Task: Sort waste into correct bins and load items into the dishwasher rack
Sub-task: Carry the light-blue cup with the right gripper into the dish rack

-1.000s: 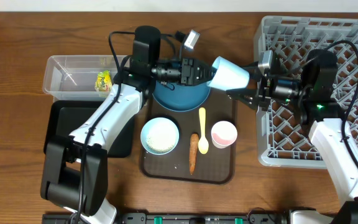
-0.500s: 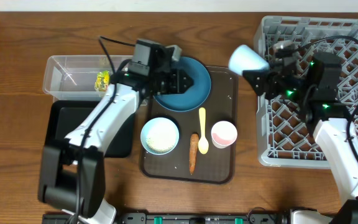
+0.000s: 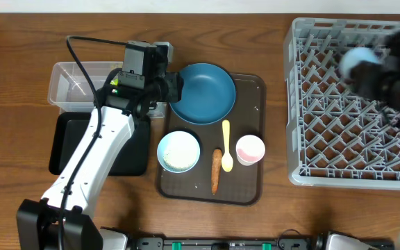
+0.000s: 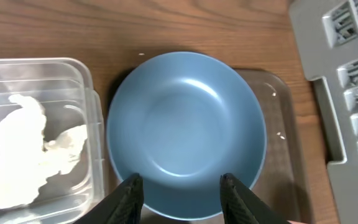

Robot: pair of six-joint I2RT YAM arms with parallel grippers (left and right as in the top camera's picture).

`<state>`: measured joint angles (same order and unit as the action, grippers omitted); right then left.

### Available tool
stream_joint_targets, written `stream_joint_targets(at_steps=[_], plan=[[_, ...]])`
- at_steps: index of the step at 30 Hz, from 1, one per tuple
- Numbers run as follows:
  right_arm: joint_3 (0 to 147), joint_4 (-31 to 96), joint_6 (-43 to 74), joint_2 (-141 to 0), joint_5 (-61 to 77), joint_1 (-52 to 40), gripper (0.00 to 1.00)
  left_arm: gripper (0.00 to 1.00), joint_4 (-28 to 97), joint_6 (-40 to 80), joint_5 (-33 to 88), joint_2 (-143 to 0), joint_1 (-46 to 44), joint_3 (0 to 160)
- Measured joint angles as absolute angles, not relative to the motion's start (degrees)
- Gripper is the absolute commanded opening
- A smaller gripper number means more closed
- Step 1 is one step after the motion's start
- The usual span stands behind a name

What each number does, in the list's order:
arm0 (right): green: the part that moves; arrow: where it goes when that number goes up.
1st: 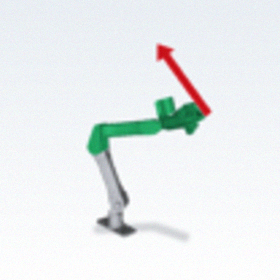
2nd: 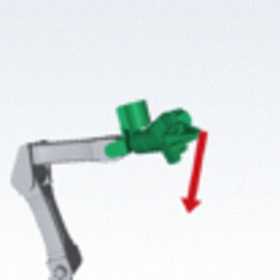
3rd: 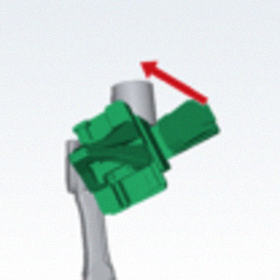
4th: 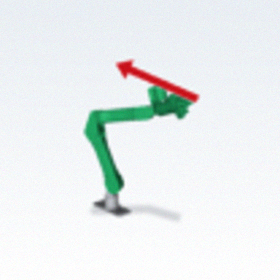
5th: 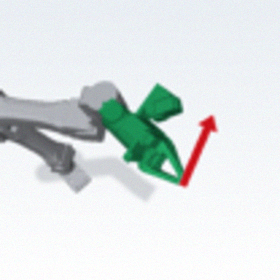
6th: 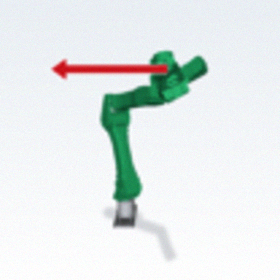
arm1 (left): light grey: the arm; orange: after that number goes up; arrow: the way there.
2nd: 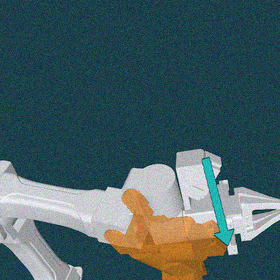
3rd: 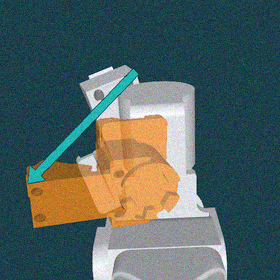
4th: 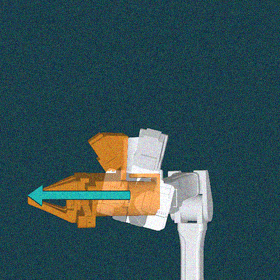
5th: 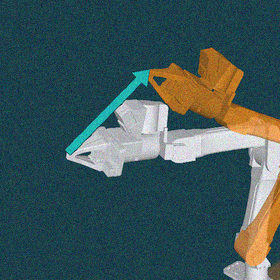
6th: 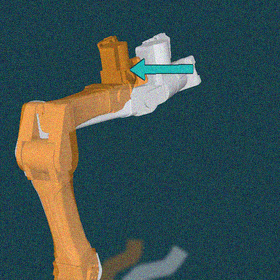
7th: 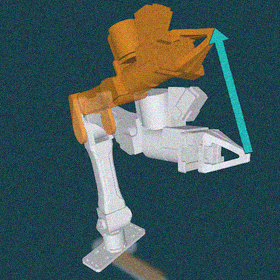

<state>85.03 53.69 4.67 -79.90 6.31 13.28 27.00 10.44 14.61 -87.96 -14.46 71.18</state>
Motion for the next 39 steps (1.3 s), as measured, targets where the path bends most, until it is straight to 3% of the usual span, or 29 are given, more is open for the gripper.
stream_joint_targets(at_steps=[10,17,35,37,39], plan=[[88.2,59.07,6.61,-80.25,-2.46,30.68,0.01,0.43,27.0,10.41,13.3,-87.96,-14.46,71.18],[88.36,58.92,7.03,-87.83,-3.66,40.1,0.01,0.43,27.03,10.41,13.13,-87.96,-14.46,71.18],[88.36,57.45,7.29,-104.64,-3.86,45.91,0.02,0.43,27.7,10.41,13.13,-87.96,-14.46,71.18],[88.36,57.39,7.27,-106.02,-3.9,45.95,0.11,0.43,27.92,10.41,13.13,-87.96,-14.46,71.18],[88.36,57.17,7.29,-106.94,-4.01,45.98,0.54,0.43,27.97,10.41,13.1,-87.96,-14.46,71.18]])
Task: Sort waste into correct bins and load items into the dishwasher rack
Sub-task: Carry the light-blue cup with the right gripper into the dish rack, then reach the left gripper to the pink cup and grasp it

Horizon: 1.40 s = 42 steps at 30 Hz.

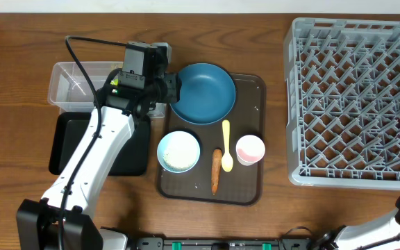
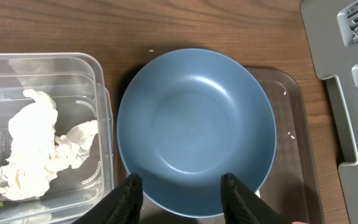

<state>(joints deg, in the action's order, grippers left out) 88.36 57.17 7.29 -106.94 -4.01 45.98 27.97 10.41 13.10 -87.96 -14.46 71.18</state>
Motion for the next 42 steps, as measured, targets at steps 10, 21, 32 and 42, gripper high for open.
stream_joint_targets(at_steps=[10,21,32,42], plan=[[88.36,57.41,7.51,-107.18,1.63,46.0,0.99,0.44,28.08,10.41,13.13,-87.96,-14.46,71.18],[89.1,53.71,8.12,-98.02,6.0,45.98,0.99,0.44,28.08,10.41,13.13,-87.96,-14.46,71.18],[90.65,57.89,5.87,-90.5,13.52,41.65,0.99,0.44,28.08,10.41,13.15,-87.96,-14.59,71.18],[88.64,56.99,1.26,-90.85,17.37,24.36,0.99,0.44,28.18,10.41,13.65,-88.75,-21.43,71.18]])
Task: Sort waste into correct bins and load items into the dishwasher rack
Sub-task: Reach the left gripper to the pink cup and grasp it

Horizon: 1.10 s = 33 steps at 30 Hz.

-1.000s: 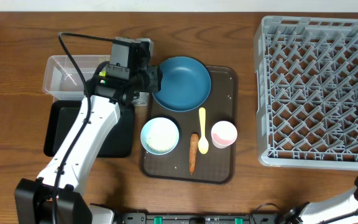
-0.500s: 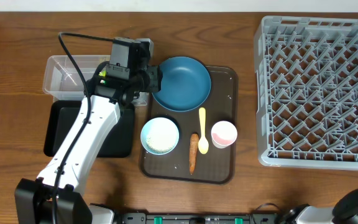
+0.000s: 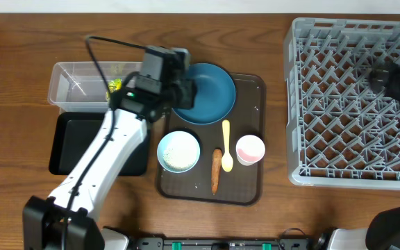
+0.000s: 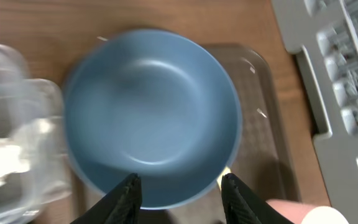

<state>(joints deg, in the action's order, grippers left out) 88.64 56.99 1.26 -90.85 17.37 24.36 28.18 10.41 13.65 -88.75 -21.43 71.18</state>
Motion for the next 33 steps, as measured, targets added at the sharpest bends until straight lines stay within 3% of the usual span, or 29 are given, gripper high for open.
stream_joint_targets(at_steps=[9,29,33], plan=[[88.4,55.99,0.82,-91.68,15.4,16.03,0.99,0.44,30.94,10.41,13.78,-93.51,-31.48,71.18],[88.33,55.94,0.82,-92.66,14.31,15.51,0.99,0.43,34.09,10.39,13.8,-100.99,-44.42,71.18],[88.33,55.94,0.82,-92.66,14.31,15.51,0.99,0.24,34.09,10.39,13.78,-102.69,-44.47,71.18]])
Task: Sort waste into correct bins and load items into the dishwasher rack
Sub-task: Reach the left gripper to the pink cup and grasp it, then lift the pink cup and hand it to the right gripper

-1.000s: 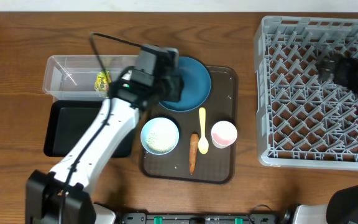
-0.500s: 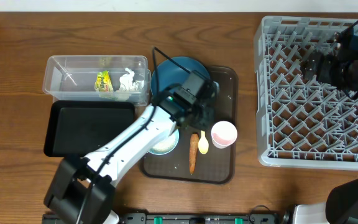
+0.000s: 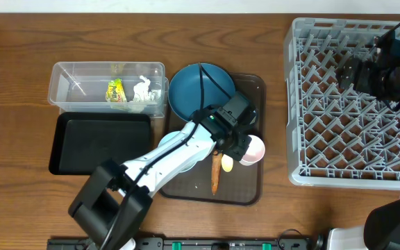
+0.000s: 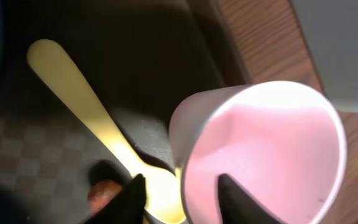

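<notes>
My left gripper (image 3: 244,144) is low over the brown tray (image 3: 253,89), open, at the pink cup (image 3: 254,150). In the left wrist view the cup (image 4: 263,149) fills the right half. One finger (image 4: 230,198) sits inside its rim and the other finger (image 4: 134,196) outside, above the yellow spoon (image 4: 86,112). The spoon (image 3: 226,164) and a carrot (image 3: 216,173) lie beside the cup. A blue bowl (image 3: 198,90) rests at the tray's back. The grey dishwasher rack (image 3: 353,104) stands at the right, with my right gripper (image 3: 347,71) over it, jaws unclear.
A clear bin (image 3: 108,90) holding a green wrapper and white tissue sits at the back left. A black bin (image 3: 99,142) lies in front of it. My left forearm covers the white bowl on the tray.
My left gripper has moved from the blue bowl's near edge to the pink cup and now straddles its rim, still open. The right arm now sits higher over the rack.
My left gripper stood open at the blue bowl's near rim, beside the clear bin, through three moments, shifting slightly right by the last. The bowl stayed on the tray. Now the gripper is at the pink cup. The right arm kept changing place around the rack.
</notes>
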Robot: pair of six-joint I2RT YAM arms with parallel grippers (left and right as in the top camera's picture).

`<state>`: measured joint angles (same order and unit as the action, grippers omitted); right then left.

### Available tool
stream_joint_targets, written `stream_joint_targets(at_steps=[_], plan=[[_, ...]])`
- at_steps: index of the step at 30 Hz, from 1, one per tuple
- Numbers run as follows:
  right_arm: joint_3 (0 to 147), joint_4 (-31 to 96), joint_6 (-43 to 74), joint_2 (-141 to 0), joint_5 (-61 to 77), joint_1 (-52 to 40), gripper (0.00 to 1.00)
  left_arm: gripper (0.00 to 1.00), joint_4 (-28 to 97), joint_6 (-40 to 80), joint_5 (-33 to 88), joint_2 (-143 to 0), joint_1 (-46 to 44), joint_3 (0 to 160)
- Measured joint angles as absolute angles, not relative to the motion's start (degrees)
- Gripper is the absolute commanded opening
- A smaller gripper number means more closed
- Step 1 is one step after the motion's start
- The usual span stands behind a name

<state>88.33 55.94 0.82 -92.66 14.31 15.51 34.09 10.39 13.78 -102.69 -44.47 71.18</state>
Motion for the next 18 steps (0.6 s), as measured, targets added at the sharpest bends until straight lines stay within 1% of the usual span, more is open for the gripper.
stream_joint_targets(at_steps=[3,5,13,18], plan=[[88.33,55.94,0.82,-92.66,14.28,15.51,0.99,0.11,34.04,10.17,13.82,-103.09,-44.47,71.18],[88.33,55.96,0.82,-92.66,14.28,15.51,0.99,0.06,33.91,10.2,13.8,-103.09,-44.47,71.18],[88.33,56.05,0.82,-92.66,14.11,15.51,0.99,0.06,32.67,10.04,12.43,-102.98,-43.2,71.18],[88.33,56.05,0.82,-92.66,13.87,15.51,0.99,0.06,28.77,10.52,12.03,-100.18,-35.99,71.2]])
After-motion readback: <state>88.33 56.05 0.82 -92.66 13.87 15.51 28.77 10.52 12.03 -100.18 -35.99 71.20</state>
